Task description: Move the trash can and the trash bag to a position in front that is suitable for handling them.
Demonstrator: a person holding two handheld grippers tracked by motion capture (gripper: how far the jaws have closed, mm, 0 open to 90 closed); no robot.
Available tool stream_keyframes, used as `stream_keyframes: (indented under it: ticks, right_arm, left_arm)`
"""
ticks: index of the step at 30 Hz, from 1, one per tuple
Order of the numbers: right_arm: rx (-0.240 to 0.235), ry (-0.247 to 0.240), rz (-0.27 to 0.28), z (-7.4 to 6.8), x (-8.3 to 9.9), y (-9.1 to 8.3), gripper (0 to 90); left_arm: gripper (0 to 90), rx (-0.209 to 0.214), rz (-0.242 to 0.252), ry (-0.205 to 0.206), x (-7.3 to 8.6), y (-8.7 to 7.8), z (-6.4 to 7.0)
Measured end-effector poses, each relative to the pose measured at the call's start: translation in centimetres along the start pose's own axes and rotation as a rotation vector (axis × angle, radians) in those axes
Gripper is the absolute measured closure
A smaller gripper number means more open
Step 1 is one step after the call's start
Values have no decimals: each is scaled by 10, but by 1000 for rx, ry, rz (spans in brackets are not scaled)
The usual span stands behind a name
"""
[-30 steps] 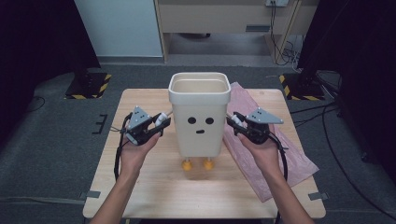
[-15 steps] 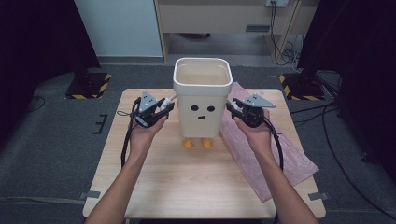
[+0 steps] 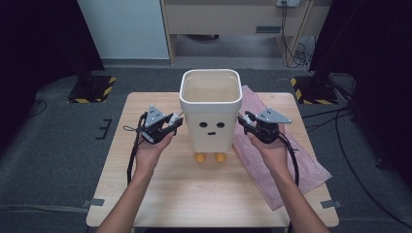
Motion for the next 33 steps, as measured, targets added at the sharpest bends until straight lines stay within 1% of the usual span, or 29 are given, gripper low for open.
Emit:
stream_keyframes:
  ticks: [2,3,4,5,6,7,9,10,12,16,21,22,23,24,25,26,27,28,29,30,31,32,33]
  right_arm:
    - [6,-13,-11,1,4,-3,620]
    - [0,-1,-8,1,5,-5,621]
    - [0,-12,-8,2,7,-6,620]
    - [-3,-8,-9,0,8,-7,620]
    - [-3,-21,-14,0,8,-8,620]
    - [-3,-26,-14,-2,9,-8,620]
    - [-4,-26,-16,-3,8,-9,620]
    - [-2,-37,-25,-5,7,-9,620]
    - [3,-46,-33,-7,7,-11,620]
    - [-3,-41,-43,-6,7,-12,620]
    - [-9,-31,-41,-7,7,-12,616]
    - [-16,-30,-45,-6,8,-12,573]
    - [-16,-30,-45,-6,8,-12,573]
    - [-34,-14,-56,-5,10,-13,437]
    - [-34,-14,-56,-5,10,-13,437]
    - [-43,-25,-95,-5,16,-16,373]
    - [-37,-30,-90,-5,20,-18,352]
    - [-41,-21,-95,-5,25,-22,336]
    - [-41,-21,-95,-5,25,-22,336]
    - [-48,-4,-95,-3,35,-27,289]
    - [-49,7,-93,-2,41,-30,276]
    - [-53,10,-101,-1,47,-31,261]
    - [-43,-4,-110,0,54,-31,253]
  left_arm:
    - [619,16,8,1,0,-1,2]
    - [619,16,8,1,0,-1,2]
    - [619,13,7,19,1,-1,4]
    - [620,13,7,19,1,-1,4]
    - [620,6,2,18,3,-1,4]
    - [621,6,-1,8,4,-2,4]
    - [622,8,-3,12,5,-3,4]
    - [623,22,-7,-9,7,-6,4]
    - [623,27,-13,-5,8,-9,6]
    - [623,27,-11,-11,8,-9,7]
    - [612,34,2,-17,9,-7,3]
    - [588,29,5,-6,10,-9,4]
    - [547,29,5,-6,10,-9,4]
    - [496,28,6,-4,10,-11,5]
    - [496,28,5,-3,10,-13,4]
    - [475,38,3,0,11,-15,3]
    - [452,54,-9,19,12,-20,1]
    - [426,60,-14,26,13,-24,-1]
    - [392,60,-14,26,13,-24,-1]
    - [359,93,-27,20,15,-30,-6]
    - [332,93,-27,20,15,-30,-6]
    - [310,142,-38,-27,14,-38,-12]
    - [292,158,-39,-50,12,-41,-16]
Point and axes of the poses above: each handheld gripper's, and its own axes: y roughly forward along the jaws, x roughly out of its underside, z roughly to its right, the point moved 1 cm from there along y, roughly forward along the jaws, and after that the axes turned 1 degree about -x, right-handed, at the moved point
